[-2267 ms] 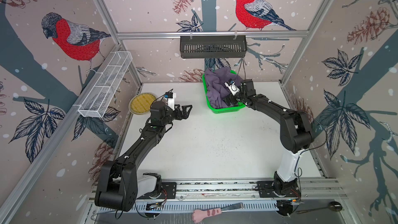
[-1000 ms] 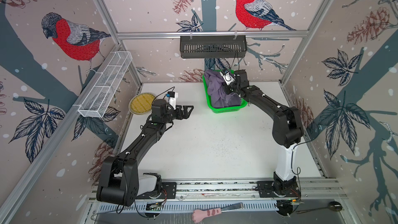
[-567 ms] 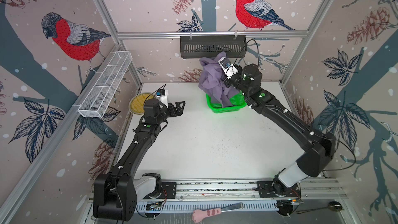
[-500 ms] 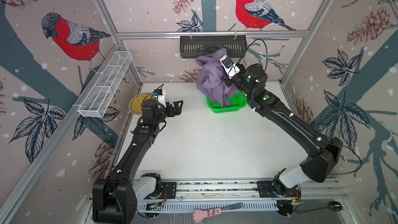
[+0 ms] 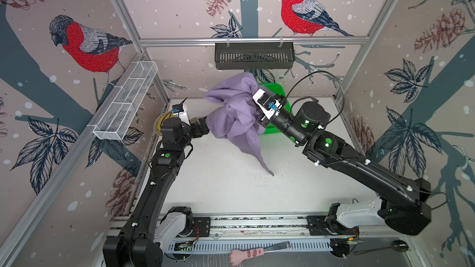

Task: Fold and stack the trousers
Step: Place the trousers at the center of the table.

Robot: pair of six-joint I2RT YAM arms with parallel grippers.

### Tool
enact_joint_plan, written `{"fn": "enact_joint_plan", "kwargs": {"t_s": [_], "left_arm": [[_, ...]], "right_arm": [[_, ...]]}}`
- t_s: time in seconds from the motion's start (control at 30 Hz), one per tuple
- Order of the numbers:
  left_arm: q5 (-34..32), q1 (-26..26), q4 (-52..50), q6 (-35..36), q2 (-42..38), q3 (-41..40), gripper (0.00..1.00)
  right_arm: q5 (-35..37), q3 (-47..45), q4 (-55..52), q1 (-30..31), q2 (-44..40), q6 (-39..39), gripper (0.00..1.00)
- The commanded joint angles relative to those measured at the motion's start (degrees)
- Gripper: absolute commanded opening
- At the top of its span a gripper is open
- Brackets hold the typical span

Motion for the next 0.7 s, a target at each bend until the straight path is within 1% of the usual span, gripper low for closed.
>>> {"fn": "enact_joint_plan", "kwargs": {"t_s": [0.0,0.03,0.1,0.17,0.3,0.33,0.37,0.43,0.47,0.53,0.57,0.67], "left_arm": [[-5.85,0.09,-3.99,1.28,-2.02,0.73,0.98],[-5.96,0.23,-4.8,1.83,-2.43,0.89,0.98],[-5.85,0.23,-6.62,2.32,-2.47,1.28,0.98],[-5.22,0.19,-7.9,2.37,-2.22,1.26,0.98],[-3.09,0.18,-8.73,0.56,-2.13,-0.13,0.98],[-2.4,0.17,-9.29,0.24,-2.05,-0.42,0.98],[-1.56,0.21,-9.6,0.12,-2.02,-0.71,0.98],[1.59,0.24,-10.01,-0.38,-1.85,-2.04,0.98],[3.1,0.16,-10.43,-0.42,-1.92,-2.51,0.98],[5.76,0.12,-11.29,-0.84,-2.55,-3.7,0.98],[6.63,0.14,-11.49,-1.49,-3.24,-4.6,0.98],[7.19,0.09,-12.68,-3.29,-5.79,-7.28,0.98]], "right_arm": [[3.85,-7.15,6.6,1.06,-1.07,8.9,0.03],[4.44,-10.33,7.18,1.89,-1.07,11.01,0.04],[8.31,-15.6,7.86,3.76,-0.63,13.78,0.04],[10.48,-19.28,7.58,5.24,-0.06,16.59,0.07],[11.28,-24.98,4.92,8.3,1.87,21.98,0.18],[9.75,-26.1,3.62,8.78,2.84,23.73,0.24],[7.38,-26.95,2.65,9.15,3.81,25.21,0.33],[3.16,-27.61,-1.23,10.52,6.49,27.64,0.55],[2.58,-27.48,-3.26,11.27,7.49,28.19,0.62],[3.07,-27.46,-7.7,12.91,8.07,28.61,0.71],[2.06,-28.01,-9.25,13.2,7.21,28.87,0.74],[-3.4,-30.66,-12.55,11.96,1.26,29.5,0.9]]}}
